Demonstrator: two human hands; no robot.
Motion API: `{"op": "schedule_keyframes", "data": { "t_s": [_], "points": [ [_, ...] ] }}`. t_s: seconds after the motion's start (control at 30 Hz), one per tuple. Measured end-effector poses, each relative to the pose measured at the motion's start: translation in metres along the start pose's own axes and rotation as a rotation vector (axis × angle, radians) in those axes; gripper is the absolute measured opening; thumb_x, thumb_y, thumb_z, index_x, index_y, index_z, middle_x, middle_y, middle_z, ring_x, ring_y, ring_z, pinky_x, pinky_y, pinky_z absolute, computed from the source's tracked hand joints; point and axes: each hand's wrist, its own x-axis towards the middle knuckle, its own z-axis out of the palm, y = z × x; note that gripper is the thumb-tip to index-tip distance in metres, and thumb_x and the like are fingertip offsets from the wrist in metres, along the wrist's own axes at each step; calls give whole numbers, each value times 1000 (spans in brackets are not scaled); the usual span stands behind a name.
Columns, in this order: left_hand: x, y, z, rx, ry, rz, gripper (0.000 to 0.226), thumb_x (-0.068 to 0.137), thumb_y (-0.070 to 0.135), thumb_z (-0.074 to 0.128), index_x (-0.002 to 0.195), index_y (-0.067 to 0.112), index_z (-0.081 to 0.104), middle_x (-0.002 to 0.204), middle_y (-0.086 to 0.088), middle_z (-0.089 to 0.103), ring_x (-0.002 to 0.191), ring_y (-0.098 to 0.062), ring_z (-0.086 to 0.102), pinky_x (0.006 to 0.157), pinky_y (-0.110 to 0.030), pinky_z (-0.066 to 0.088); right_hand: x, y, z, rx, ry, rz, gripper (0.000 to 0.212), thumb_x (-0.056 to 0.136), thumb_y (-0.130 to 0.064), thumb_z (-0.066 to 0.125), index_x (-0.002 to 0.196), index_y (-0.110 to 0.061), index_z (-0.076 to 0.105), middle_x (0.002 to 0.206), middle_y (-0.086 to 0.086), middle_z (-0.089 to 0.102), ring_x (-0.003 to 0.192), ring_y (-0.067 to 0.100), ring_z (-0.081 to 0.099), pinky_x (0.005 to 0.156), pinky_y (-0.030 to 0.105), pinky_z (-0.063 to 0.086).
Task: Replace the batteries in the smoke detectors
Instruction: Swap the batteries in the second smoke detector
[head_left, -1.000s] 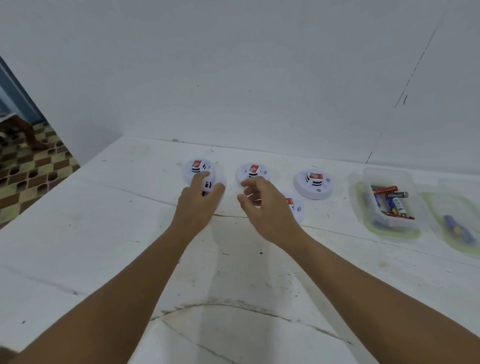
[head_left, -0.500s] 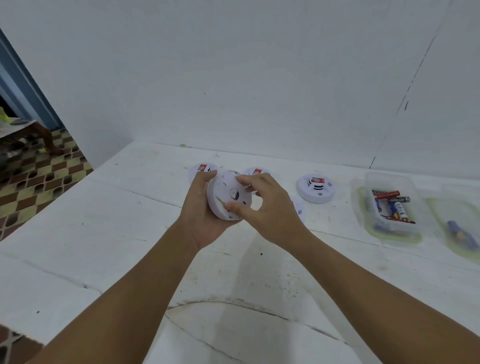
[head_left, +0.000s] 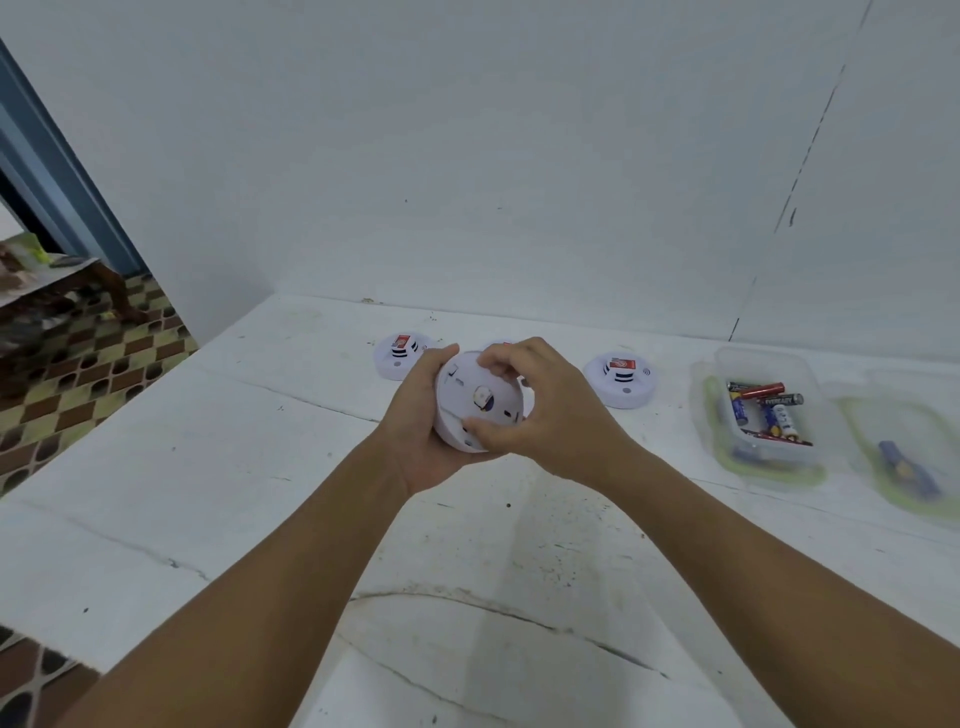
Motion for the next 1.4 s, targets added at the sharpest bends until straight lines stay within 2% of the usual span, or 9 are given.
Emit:
{"op": "schedule_keyframes", "data": {
  "t_s": [0.23, 0.43, 0.57, 0.67, 0.8, 1.0, 1.1, 1.2, 1.4],
  "points": [
    [2, -12, 6, 63, 7, -24, 50, 99, 47, 52, 136, 18, 68, 135, -12, 69, 120, -32, 65, 99, -47, 50, -18, 6, -1, 3, 37, 26, 65, 71, -30, 91, 122, -25, 51, 119, -9, 49, 111, 7, 49, 83, 15, 45],
    [10, -22, 11, 47, 39, 0, 53, 98, 51, 52, 133, 15, 69, 125, -17, 70, 109, -35, 63, 90, -46, 50, -49, 23, -11, -59, 78, 20, 66, 68, -38, 83, 123, -25, 49, 115, -6, 48, 106, 13, 50, 81, 22, 50],
    [18, -33, 23, 28, 23, 42, 37, 101, 45, 49, 111, 20, 74, 105, -10, 75, 89, -28, 72, 86, -44, 57, -75, 42, -25, -83, 85, 175, 71, 68, -47, 77, 130, -26, 49, 114, -7, 47, 105, 11, 49, 79, 15, 43],
    [23, -45, 32, 1, 23, 48, 40, 100, 44, 50, 123, 19, 69, 116, -14, 74, 98, -36, 72, 98, -52, 55, -96, 59, -36, -200, 30, 280, 70, 69, -48, 77, 130, -27, 50, 111, -11, 44, 100, 11, 47, 79, 19, 40],
    [32, -65, 46, 32, -10, 3, 35, 101, 44, 51, 104, 20, 76, 107, -12, 76, 112, -42, 65, 108, -58, 47, -121, 72, -52, -378, -93, 473, 71, 74, -48, 80, 135, -26, 50, 118, -7, 43, 113, 18, 47, 94, 34, 47],
    [33, -88, 71, 78, -61, -80, 39, 98, 44, 53, 100, 15, 80, 108, -18, 72, 104, -40, 65, 102, -52, 51, -145, 78, -69, -493, -145, 579, 71, 79, -57, 75, 140, -27, 53, 122, -2, 44, 121, 22, 45, 104, 41, 44],
    [34, -97, 79, 62, -70, -93, 38, 95, 42, 55, 113, 14, 74, 112, -18, 71, 107, -41, 65, 98, -52, 54, -153, 74, -76, -445, -39, 552, 64, 87, -54, 74, 141, -27, 54, 126, -4, 47, 119, 15, 44, 104, 36, 42],
    [35, -105, 85, 25, -61, -116, 43, 95, 43, 54, 121, 13, 71, 114, -19, 72, 106, -40, 66, 96, -51, 56, -154, 63, -79, -305, 221, 432, 38, 92, -36, 75, 125, -23, 63, 108, -9, 55, 96, 0, 50, 85, 19, 41],
    [33, -112, 93, 14, -74, -123, 35, 93, 41, 52, 93, 14, 73, 90, -12, 67, 85, -27, 63, 81, -40, 50, -141, 43, -69, -175, 316, 359, 18, 92, -29, 77, 108, -26, 69, 96, -13, 64, 87, 6, 59, 74, 12, 43]
  ]
}}
